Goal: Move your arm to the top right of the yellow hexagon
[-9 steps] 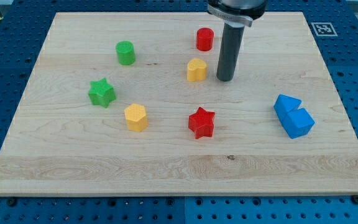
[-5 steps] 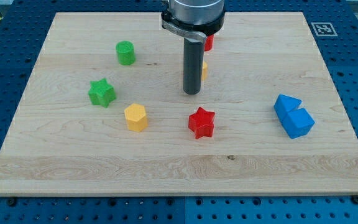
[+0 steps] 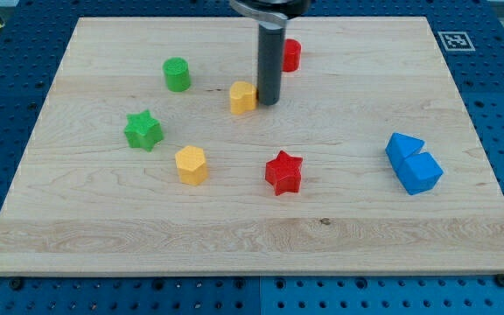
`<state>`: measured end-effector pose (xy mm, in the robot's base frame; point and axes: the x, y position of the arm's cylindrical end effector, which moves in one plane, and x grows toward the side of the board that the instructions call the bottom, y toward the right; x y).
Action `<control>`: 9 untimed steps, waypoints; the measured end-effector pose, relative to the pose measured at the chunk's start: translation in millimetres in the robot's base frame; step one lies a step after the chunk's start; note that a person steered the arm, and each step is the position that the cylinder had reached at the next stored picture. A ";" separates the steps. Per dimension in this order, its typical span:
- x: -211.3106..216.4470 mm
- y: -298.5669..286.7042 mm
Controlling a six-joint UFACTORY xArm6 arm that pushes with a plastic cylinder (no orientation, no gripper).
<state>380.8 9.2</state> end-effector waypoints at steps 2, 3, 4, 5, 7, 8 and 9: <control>10.1 -31.1; 35.8 -31.2; 67.3 -29.6; 71.5 -31.3; 84.7 -53.6; 105.3 -48.6; 126.7 -23.1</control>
